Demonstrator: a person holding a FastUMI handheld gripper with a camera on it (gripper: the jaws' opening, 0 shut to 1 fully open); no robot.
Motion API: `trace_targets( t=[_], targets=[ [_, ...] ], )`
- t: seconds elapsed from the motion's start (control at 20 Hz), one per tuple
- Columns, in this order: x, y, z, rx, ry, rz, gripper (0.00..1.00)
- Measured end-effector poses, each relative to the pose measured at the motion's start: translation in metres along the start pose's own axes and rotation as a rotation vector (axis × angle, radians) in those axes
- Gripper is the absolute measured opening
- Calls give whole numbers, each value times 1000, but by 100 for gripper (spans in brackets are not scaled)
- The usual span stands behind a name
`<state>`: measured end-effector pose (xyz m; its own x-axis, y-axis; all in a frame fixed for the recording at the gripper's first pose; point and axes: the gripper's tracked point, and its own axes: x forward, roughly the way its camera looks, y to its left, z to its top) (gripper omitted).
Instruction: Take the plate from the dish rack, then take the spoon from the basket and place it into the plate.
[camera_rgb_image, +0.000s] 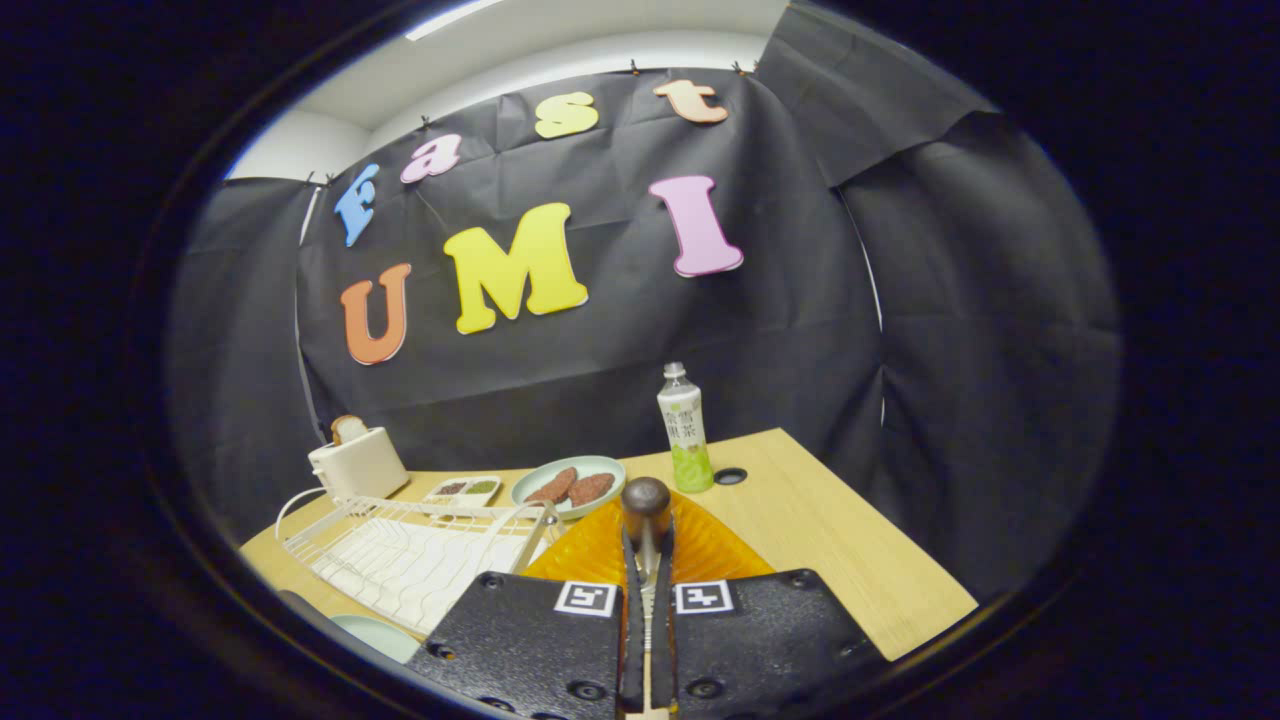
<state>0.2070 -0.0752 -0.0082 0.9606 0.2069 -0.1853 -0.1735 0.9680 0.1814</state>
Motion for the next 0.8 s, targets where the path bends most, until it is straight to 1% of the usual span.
trace_targets(
  t=[0.1,0.3,0.45,0.65,0.8],
  targets=[
    [-17,16,15,-13,-22,37,8],
    [-56,62,32,-6,-29,165,8],
    [-85,98,34,4,-10,271,8],
    [-114,140,20,29,54,399,8],
    [-123,165,-3,14,124,461,8]
  ],
)
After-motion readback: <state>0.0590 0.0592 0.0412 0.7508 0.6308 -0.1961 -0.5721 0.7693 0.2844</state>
